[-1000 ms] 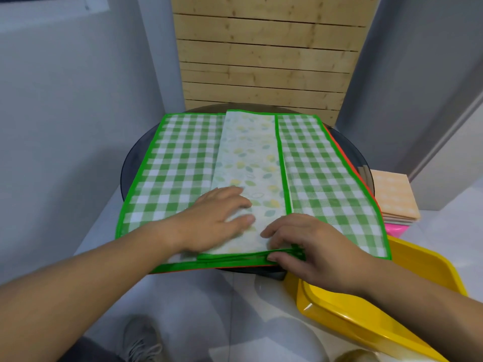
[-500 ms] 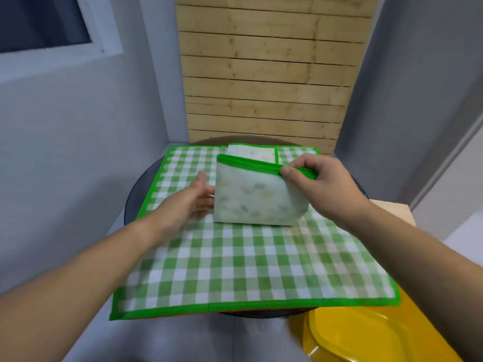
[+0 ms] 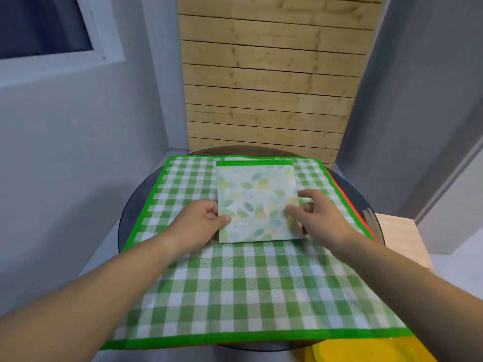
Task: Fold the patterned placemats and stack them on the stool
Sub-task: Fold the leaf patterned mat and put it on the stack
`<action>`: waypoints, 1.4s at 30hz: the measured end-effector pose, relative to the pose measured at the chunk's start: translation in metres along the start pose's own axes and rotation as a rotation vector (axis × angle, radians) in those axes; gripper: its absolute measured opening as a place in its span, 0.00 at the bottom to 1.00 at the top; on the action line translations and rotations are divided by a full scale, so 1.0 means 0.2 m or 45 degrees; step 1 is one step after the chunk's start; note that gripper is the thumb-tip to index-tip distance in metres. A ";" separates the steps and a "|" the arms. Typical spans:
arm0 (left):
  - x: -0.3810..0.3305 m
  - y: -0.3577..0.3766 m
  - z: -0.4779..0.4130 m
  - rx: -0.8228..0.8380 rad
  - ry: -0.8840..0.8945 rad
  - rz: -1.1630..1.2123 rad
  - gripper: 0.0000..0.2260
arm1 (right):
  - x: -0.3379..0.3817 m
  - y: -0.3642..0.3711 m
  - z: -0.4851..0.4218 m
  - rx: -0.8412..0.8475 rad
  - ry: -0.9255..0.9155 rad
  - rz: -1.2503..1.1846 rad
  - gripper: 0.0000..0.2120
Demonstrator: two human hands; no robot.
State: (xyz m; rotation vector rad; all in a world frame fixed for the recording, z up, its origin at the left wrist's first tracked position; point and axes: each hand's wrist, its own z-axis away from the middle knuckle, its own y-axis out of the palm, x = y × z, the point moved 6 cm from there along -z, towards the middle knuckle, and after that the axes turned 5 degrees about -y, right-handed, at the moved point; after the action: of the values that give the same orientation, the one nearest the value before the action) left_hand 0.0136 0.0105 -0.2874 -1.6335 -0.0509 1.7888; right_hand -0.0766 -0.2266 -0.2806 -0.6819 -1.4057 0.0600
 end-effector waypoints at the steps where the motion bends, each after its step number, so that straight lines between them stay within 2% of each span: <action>1: 0.00 0.01 0.01 0.010 -0.026 0.015 0.08 | 0.00 0.00 0.02 0.015 -0.009 0.037 0.25; 6: 0.02 0.07 0.08 0.114 -0.201 0.103 0.06 | -0.02 -0.02 0.11 0.097 -0.095 0.223 0.27; 9: 0.04 0.09 0.10 0.104 -0.285 0.147 0.13 | -0.02 -0.03 0.14 0.098 -0.112 0.353 0.30; 12: 0.04 0.09 0.11 0.044 -0.231 -0.079 0.16 | -0.03 -0.01 0.16 0.135 -0.084 0.422 0.28; 14: 0.03 0.09 0.13 -0.002 -0.127 -0.315 0.13 | -0.04 0.01 0.17 0.170 -0.076 0.476 0.24; 18: 0.02 0.13 0.15 0.000 -0.003 -0.502 0.08 | -0.04 0.03 0.16 0.205 -0.134 0.639 0.23; 22: 0.02 0.17 0.17 -0.002 0.075 -0.699 0.18 | -0.04 0.07 0.17 0.273 -0.140 0.812 0.25; 25: 0.02 0.21 0.19 -0.024 0.125 -0.841 0.27 | -0.05 0.12 0.20 0.280 -0.096 0.957 0.33; 28: 0.02 0.26 0.21 -0.093 0.157 -1.016 0.30 | -0.05 0.16 0.22 0.213 -0.093 1.134 0.40; 33: 0.08 0.34 0.23 -0.088 0.068 -1.091 0.33 | -0.07 0.18 0.26 0.106 -0.127 1.230 0.39; 42: 0.12 0.32 0.22 0.035 0.000 -1.197 0.31 | -0.14 0.11 0.28 0.054 -0.197 1.163 0.42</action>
State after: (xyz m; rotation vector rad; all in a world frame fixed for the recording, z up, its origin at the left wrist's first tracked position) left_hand -0.0546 -0.0073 -0.3291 -1.2550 -0.6726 1.0447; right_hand -0.1247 -0.1976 -0.3150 -1.2555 -1.1293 0.8705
